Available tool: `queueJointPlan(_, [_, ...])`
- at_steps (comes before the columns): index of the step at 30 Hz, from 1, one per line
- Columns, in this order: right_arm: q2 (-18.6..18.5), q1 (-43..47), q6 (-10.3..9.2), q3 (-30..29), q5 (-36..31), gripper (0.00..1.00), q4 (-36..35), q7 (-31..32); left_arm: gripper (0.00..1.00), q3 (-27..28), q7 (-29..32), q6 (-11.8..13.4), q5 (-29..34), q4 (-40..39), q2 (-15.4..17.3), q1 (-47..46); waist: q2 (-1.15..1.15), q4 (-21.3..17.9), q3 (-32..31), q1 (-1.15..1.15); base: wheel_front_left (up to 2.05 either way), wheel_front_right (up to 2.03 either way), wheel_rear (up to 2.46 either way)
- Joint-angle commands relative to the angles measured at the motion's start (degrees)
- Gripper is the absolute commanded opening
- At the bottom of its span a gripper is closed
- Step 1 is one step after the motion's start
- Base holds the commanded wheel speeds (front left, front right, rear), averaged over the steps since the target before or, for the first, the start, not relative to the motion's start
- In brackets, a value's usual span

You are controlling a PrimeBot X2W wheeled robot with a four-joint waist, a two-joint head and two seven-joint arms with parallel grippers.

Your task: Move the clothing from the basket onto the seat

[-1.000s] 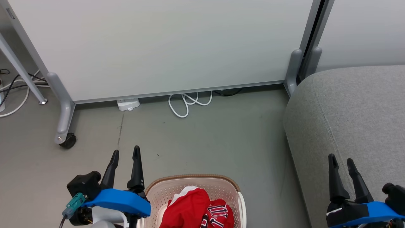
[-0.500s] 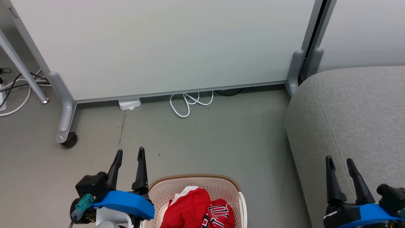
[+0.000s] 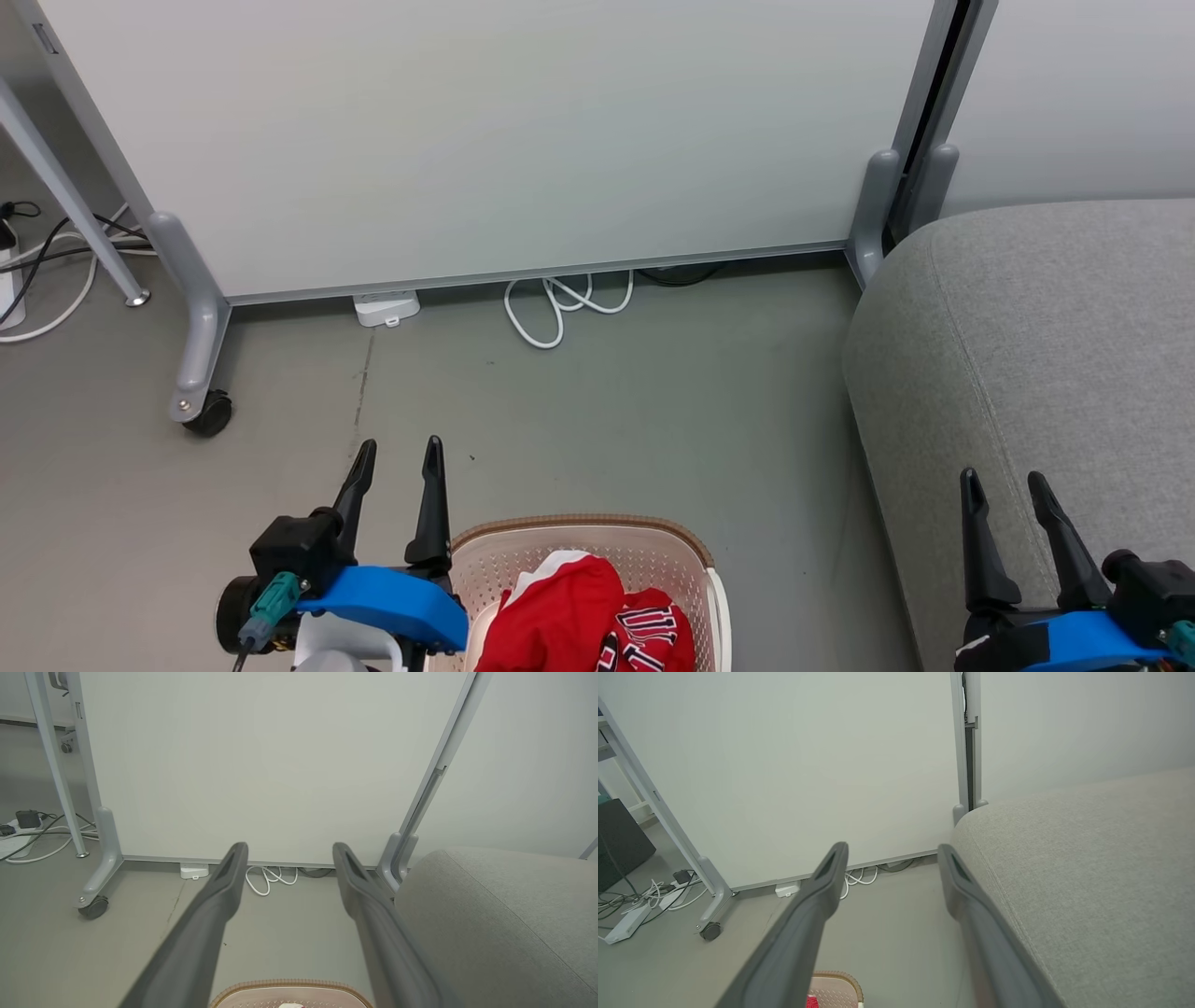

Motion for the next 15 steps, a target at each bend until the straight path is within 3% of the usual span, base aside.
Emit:
queueJointPlan(1, [-0.4,0.4,0.14,-0.1,-1.1,1.0,0.0,-0.6,1.0,-0.2,-0.6,-0.2,1.0,0.0,0.0,-0.9,0.0,0.1,-0.1,0.0,0.0,0.0,0.0])
queueJointPlan(15, [-0.4,1.0,0.15,0.0,-6.9,1.0,0.4,-2.0,1.0,-2.0,-2.1,0.7,3.9,0.7,0.0,-0.4,0.0,0.6,-0.1,0.0,0.0,0.0,0.0])
